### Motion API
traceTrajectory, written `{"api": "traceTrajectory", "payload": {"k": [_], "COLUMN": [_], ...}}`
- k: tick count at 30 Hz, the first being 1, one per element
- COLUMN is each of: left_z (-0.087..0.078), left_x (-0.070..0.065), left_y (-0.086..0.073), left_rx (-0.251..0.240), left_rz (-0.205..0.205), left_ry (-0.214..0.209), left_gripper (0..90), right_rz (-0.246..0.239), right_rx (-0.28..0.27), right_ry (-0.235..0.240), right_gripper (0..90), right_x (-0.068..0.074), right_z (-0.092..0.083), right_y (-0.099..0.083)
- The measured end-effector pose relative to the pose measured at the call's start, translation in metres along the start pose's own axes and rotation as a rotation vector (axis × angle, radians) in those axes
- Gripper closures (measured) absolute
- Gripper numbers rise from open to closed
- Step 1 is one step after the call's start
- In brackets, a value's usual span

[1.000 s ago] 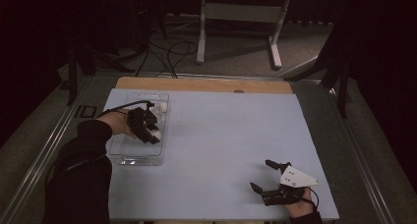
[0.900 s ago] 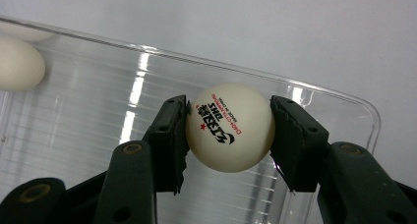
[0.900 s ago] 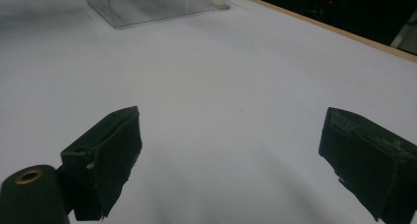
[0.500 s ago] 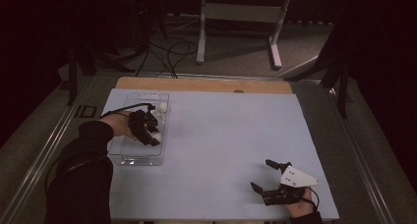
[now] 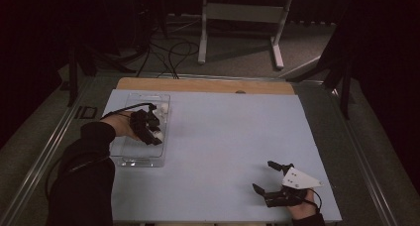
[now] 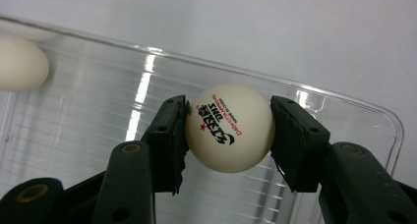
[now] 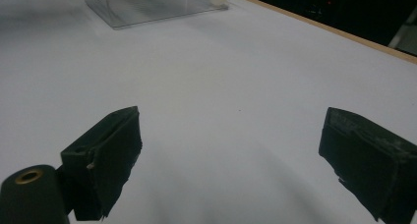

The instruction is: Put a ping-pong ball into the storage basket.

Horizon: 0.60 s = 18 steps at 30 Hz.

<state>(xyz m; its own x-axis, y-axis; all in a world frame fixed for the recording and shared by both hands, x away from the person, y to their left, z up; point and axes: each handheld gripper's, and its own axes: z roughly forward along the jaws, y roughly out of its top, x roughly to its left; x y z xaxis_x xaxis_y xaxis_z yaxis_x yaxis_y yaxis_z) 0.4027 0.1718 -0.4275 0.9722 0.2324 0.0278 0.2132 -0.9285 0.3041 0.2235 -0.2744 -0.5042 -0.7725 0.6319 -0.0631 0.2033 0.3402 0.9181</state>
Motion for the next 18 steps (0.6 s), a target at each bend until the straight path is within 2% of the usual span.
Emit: {"api": "traceTrajectory", "payload": {"k": [3,5,6,7,8,10,11,13,16,18], "left_z": [-0.002,-0.004,-0.005,-0.006,-0.007,-0.009,-0.010,-0.012,-0.013,-0.014], "left_x": [0.000,0.000,0.001,0.002,0.002,0.002,0.001,0.004,0.006,0.008], "left_y": [-0.001,-0.001,-0.002,-0.002,-0.003,-0.004,-0.005,-0.005,-0.005,-0.004], "left_rx": [-0.002,-0.006,-0.005,-0.005,-0.009,-0.015,-0.013,-0.022,-0.027,-0.015], "left_rz": [0.000,-0.025,-0.037,-0.064,-0.070,-0.072,-0.080,-0.135,-0.175,-0.212], "left_ry": [0.011,0.025,0.028,0.019,0.028,0.018,0.024,-0.007,-0.031,-0.036], "left_gripper": [41.4,32.0,30.0,25.8,23.3,21.1,16.4,14.2,2.5,0.2], "right_rz": [0.002,-0.001,-0.002,-0.002,-0.002,-0.004,-0.005,-0.004,-0.005,-0.004], "right_rx": [0.001,0.002,0.002,0.002,0.002,0.002,0.003,0.003,0.003,0.004], "right_ry": [-0.001,-0.002,-0.002,-0.002,-0.002,-0.001,-0.002,-0.001,-0.002,-0.001], "right_gripper": [8.8,8.7,8.7,8.8,8.7,8.7,8.8,8.7,8.7,8.8], "right_x": [0.000,0.000,0.000,0.000,0.000,0.000,0.000,0.000,0.000,0.001], "right_z": [0.000,0.000,0.000,0.000,0.000,0.000,0.000,0.000,0.000,0.000], "right_y": [0.000,0.000,0.000,0.000,0.000,0.000,0.000,0.000,0.000,0.000]}}
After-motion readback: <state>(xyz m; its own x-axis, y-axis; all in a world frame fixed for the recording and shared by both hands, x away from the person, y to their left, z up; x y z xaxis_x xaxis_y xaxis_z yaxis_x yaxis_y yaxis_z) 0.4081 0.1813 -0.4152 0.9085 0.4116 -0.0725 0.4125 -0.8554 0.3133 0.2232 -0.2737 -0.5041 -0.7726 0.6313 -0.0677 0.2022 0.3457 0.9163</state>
